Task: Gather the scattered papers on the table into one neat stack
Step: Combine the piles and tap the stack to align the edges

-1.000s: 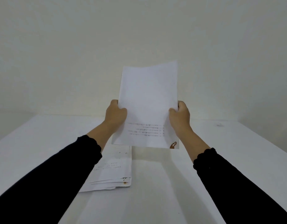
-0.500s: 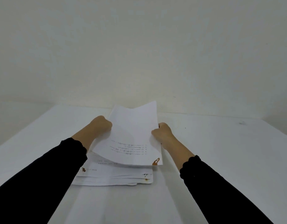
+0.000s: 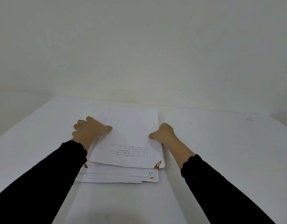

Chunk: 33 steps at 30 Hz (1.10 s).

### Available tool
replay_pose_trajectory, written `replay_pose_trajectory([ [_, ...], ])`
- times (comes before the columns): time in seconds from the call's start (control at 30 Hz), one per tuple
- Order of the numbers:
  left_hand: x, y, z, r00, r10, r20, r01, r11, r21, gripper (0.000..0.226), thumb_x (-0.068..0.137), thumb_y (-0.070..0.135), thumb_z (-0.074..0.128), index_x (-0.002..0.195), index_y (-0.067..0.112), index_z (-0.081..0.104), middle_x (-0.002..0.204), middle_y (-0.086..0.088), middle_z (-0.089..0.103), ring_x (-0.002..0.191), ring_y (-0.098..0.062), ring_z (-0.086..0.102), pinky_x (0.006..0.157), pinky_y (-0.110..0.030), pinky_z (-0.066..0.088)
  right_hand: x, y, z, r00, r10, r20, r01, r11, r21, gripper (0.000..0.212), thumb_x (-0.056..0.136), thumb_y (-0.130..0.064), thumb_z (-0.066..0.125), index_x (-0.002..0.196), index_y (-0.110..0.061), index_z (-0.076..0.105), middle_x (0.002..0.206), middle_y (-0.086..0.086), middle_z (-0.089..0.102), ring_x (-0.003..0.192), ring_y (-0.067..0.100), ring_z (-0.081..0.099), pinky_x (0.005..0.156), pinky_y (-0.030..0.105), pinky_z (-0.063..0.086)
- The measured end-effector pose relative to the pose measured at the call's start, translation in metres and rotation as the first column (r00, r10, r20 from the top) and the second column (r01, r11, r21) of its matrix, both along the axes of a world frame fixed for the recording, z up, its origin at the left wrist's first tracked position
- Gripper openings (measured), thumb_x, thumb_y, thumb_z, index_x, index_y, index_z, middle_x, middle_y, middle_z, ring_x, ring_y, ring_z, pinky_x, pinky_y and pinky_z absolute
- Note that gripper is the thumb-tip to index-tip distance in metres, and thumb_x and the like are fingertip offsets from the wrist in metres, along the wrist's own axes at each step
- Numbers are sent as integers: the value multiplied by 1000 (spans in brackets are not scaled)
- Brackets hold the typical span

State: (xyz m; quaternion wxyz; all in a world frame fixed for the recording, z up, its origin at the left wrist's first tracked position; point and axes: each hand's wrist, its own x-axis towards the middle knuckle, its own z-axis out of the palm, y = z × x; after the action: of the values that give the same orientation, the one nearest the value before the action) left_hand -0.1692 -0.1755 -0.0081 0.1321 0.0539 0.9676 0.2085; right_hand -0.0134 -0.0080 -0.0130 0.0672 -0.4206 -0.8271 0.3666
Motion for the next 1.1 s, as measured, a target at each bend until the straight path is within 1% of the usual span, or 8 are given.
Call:
replay_pose_trajectory([
  [0.23, -5, -4, 0, 1000, -20, 18, 19, 999, 44, 101, 67, 51, 76, 136, -2, 25, 134, -20, 37, 125, -34, 40, 97, -39, 38, -4, -2, -3, 1000, 11, -23, -11, 1000, 3, 17, 79, -8, 68, 81, -6, 50, 83, 7, 54, 77, 22, 53, 50, 21, 36],
  [0.4, -4, -10, 8, 997, -52, 50, 41, 979, 200, 98, 65, 32, 84, 134, -8, 28, 125, -19, 51, 116, -35, 53, 83, -37, 43, -5, -3, -1, 999, -27, -30, 25, 996, -82, 23, 78, -7, 69, 74, -8, 47, 81, 6, 52, 81, 23, 53, 61, 25, 43],
  [0.57, 1, -13, 13, 975, -60, 216, -16, 943, 332, 62, 61, 28, 87, 103, -4, 54, 72, -11, 50, 59, -23, 48, 56, -28, 38, 3, 3, -2, 994, -102, -42, 97, 989, -111, 18, 78, -1, 64, 88, -5, 50, 86, 8, 53, 78, 24, 53, 62, 24, 41],
  [0.67, 8, -9, 12, 966, -99, 240, 10, 937, 350, 58, 65, 24, 85, 103, -2, 50, 91, -12, 50, 80, -26, 49, 69, -32, 39, 9, 4, -2, 985, -144, -92, 129, 979, -157, 22, 76, -1, 65, 89, -5, 48, 81, 7, 52, 80, 25, 53, 67, 27, 42],
  [0.77, 14, -4, 15, 962, -129, 242, 22, 916, 402, 71, 66, 17, 85, 122, -7, 49, 108, -16, 51, 97, -32, 50, 80, -34, 40, 14, 5, 1, 980, -136, -147, 104, 972, -210, 35, 74, -4, 72, 101, -2, 51, 102, 12, 58, 93, 28, 59, 74, 31, 48],
  [0.9, 26, 5, 22, 945, -201, 259, 79, 907, 414, 88, 74, 11, 78, 143, -3, 27, 144, -17, 37, 131, -35, 39, 99, -36, 36, 17, 7, 6, 984, -142, -112, 116, 970, -216, 59, 74, -7, 73, 124, 0, 43, 121, 15, 55, 109, 30, 58, 79, 33, 49],
  [0.97, 28, 10, 22, 940, -222, 259, 111, 917, 384, 90, 76, 11, 76, 146, -1, 21, 149, -17, 32, 135, -35, 36, 109, -40, 34, 20, 6, 7, 981, -160, -111, 131, 964, -233, 55, 76, -6, 72, 122, 1, 44, 121, 16, 55, 107, 30, 58, 77, 31, 48],
  [1.1, 34, 21, 18, 968, -223, 113, 207, 969, 137, 71, 79, 21, 71, 138, 5, 35, 137, -13, 44, 127, -30, 43, 104, -37, 38, 26, 7, 7, 977, -180, -117, 148, 959, -240, 31, 77, -3, 70, 97, -2, 46, 101, 13, 53, 88, 26, 54, 71, 28, 44],
])
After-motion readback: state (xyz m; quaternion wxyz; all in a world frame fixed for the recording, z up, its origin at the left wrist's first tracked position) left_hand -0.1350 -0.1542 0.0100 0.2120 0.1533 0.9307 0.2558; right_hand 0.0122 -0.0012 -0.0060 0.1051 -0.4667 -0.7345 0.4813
